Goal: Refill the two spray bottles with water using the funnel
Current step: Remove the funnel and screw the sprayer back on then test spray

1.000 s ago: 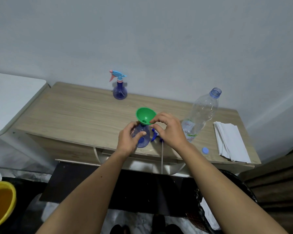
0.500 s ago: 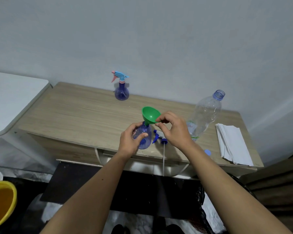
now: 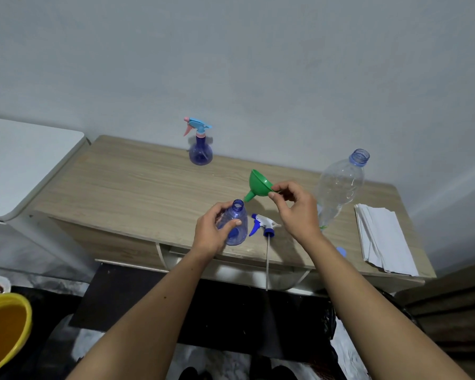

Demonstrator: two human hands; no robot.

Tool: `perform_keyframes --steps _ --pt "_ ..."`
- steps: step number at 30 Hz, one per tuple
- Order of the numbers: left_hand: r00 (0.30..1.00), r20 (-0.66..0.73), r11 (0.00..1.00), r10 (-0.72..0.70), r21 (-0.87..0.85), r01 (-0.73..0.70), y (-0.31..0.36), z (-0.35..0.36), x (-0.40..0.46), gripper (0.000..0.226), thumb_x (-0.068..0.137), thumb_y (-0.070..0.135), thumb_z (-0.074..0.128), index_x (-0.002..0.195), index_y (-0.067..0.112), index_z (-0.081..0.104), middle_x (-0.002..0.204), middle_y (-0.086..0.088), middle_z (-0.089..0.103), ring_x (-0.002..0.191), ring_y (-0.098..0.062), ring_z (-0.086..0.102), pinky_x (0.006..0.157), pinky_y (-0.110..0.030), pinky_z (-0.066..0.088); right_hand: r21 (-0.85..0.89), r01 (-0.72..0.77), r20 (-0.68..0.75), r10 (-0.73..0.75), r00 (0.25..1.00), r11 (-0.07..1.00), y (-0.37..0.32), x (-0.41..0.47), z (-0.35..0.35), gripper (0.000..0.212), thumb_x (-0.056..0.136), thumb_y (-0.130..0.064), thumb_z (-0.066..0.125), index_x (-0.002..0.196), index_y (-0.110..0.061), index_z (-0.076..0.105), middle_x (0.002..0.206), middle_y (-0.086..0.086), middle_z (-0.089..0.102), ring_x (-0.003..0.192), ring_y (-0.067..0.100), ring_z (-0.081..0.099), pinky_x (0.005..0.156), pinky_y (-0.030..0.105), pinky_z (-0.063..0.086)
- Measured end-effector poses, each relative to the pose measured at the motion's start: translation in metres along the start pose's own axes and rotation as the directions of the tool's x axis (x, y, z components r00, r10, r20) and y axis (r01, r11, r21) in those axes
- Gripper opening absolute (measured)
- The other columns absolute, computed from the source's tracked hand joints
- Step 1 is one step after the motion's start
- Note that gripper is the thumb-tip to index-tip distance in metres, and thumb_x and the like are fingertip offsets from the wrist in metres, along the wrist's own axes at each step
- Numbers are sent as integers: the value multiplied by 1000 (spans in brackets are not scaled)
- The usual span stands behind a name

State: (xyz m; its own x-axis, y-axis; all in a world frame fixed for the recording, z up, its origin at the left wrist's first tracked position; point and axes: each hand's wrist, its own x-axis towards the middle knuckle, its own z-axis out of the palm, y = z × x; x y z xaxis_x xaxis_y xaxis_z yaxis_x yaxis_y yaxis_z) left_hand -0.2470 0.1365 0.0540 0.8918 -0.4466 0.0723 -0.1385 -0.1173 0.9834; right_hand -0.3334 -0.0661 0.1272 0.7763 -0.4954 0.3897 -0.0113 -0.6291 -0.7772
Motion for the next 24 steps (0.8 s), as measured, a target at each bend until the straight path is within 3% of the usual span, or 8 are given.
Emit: perform_keyframes --steps 5,11,14,17,24 --pt "1000 1 1000 -3 27 3 1 0 0 43 84 2 84 122 17 71 116 6 77 106 -7 72 94 -20 54 -1 -149 6 149 989 989 33 0 13 12 91 -8 77 93 -19 74 89 -1 73 73 4 62 68 10 47" --pt "1000 3 999 -1 50 0 2 -1 3 44 84 6 86 118 29 71 113 13 77 105 -7 72 94 -22 56 -6 -324 43 324 945 946 78 3 47 7 94 -14 75 98 -20 73 79 -7 65 65 3 56 65 24 51" --pt "1000 -14 998 4 59 -3 1 0 4 46 82 6 87 114 35 70 108 21 77 100 -1 72 91 -19 54 13 -328 5 328 945 944 97 8 59 7 91 -9 75 96 -14 73 69 -10 59 56 -1 54 65 20 48" --pt "1000 -18 998 2 70 -1 0 1 5 45 82 4 87 115 30 71 108 21 77 98 -1 71 92 -20 54 16 -353 -19 354 935 935 118 15 72 9 89 -11 75 94 -17 72 66 -12 58 54 1 52 67 26 52" --pt "1000 1 998 -5 55 5 3 -1 4 43 84 5 87 121 20 72 115 8 78 108 -10 73 100 -27 55 -37 -373 -58 371 927 927 149 21 92 14 85 -14 78 89 -24 69 80 2 66 60 4 53 75 41 59"
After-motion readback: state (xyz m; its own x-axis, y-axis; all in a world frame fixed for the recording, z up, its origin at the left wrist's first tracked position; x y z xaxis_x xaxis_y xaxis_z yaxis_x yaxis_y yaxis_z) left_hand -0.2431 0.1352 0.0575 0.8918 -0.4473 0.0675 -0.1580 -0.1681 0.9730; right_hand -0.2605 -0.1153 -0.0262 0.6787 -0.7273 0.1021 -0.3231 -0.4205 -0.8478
